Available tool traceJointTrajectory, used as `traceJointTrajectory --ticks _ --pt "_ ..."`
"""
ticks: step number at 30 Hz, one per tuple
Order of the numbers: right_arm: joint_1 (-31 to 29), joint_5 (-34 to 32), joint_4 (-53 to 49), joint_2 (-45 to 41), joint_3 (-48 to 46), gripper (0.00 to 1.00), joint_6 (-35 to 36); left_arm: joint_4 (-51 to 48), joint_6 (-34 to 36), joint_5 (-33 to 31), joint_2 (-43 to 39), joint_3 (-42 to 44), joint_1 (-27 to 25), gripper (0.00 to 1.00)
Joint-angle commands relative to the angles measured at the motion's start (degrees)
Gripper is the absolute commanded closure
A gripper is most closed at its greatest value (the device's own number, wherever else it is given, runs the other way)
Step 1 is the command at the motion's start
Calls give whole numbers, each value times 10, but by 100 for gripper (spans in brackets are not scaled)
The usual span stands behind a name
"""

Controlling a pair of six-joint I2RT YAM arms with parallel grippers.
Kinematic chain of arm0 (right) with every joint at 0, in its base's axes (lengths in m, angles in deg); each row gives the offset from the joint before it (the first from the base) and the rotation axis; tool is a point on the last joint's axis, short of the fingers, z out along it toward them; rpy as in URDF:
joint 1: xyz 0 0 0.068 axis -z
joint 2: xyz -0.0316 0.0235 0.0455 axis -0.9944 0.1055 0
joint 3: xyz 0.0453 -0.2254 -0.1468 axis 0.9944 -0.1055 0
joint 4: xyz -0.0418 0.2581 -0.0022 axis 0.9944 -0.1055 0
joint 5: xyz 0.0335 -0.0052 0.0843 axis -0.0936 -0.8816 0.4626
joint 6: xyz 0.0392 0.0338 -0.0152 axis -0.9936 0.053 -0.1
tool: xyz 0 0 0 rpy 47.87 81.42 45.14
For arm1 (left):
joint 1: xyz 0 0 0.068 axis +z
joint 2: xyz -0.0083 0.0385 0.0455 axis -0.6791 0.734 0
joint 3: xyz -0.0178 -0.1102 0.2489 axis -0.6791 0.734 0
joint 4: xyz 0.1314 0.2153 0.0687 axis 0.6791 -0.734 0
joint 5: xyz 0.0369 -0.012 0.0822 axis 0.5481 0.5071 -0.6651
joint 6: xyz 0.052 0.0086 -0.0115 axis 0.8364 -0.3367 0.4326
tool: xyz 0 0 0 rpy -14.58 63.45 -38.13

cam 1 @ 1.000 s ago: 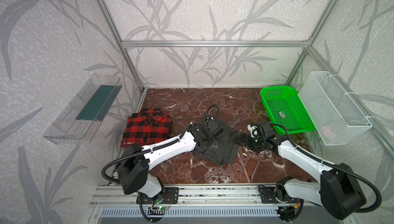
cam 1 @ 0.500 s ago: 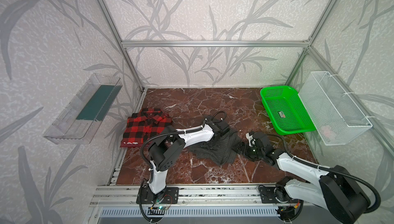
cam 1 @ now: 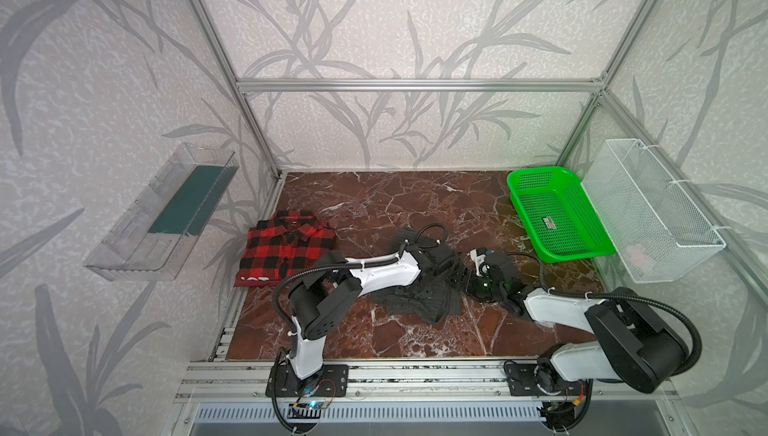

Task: Fold and stack the long sleeve shirts

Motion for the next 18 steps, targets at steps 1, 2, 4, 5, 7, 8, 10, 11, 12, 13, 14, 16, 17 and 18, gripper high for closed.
traceJointTrajectory --ticks 1,2,4,5,7,8,10,11,12,13,14,16,17,18 --pt "-4 -28 -74 17 -18 29 7 -22 -45 51 26 31 -10 51" --pt "-4 -42 -107 1 -17 29 15 -26 -52 53 26 31 -10 51" --pt "-5 -77 -177 -36 -11 26 32 -31 -70 62 23 32 -10 51" --pt "-6 -94 -214 -56 -7 24 40 -30 -78 68 21 34 -10 52" --pt "-5 -109 -266 -84 1 22 48 -29 -96 85 21 36 -10 52" --pt "-4 -113 -294 -96 8 21 53 -28 -104 96 22 35 -10 52" --pt "-5 -104 -329 -106 17 20 56 -34 -117 113 27 32 -10 52" --pt "-5 -100 -343 -107 19 19 58 -38 -123 118 28 31 -11 52" --pt "-5 -88 -344 -103 17 19 55 -40 -127 126 29 29 -11 52" --pt "-5 -74 -336 -96 14 19 49 -41 -129 131 29 29 -11 52" --pt "-5 -57 -313 -84 6 19 42 -41 -133 135 28 29 -12 53" --pt "-5 -36 -266 -54 -4 19 32 -42 -136 136 24 29 -15 53" --pt "-5 -28 -241 -37 -7 20 30 -45 -137 134 22 27 -16 53" --pt "-5 -17 -214 -22 -8 21 28 -48 -138 132 21 25 -19 53"
